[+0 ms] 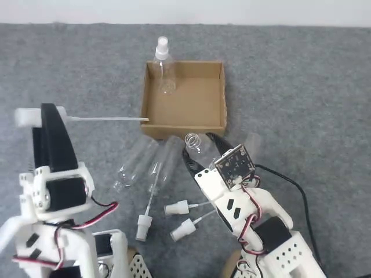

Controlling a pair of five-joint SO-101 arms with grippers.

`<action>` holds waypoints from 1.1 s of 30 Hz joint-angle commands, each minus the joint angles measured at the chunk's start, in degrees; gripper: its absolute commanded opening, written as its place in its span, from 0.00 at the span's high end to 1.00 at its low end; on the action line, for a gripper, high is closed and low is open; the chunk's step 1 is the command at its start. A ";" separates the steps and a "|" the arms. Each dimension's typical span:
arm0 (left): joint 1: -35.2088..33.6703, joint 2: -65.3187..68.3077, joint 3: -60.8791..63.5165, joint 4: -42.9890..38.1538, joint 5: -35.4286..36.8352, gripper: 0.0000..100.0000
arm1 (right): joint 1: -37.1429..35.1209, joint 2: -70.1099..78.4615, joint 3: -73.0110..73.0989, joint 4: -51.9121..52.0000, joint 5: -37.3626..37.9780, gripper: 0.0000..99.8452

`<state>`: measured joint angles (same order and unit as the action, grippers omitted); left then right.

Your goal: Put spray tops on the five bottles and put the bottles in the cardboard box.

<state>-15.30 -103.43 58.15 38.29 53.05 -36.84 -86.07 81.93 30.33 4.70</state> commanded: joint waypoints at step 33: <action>5.45 -1.05 5.93 4.75 0.18 0.99 | -2.33 -1.01 4.57 -8.40 8.00 0.96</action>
<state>-13.45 -103.52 64.40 41.36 55.69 -38.86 -85.98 87.30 23.30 11.74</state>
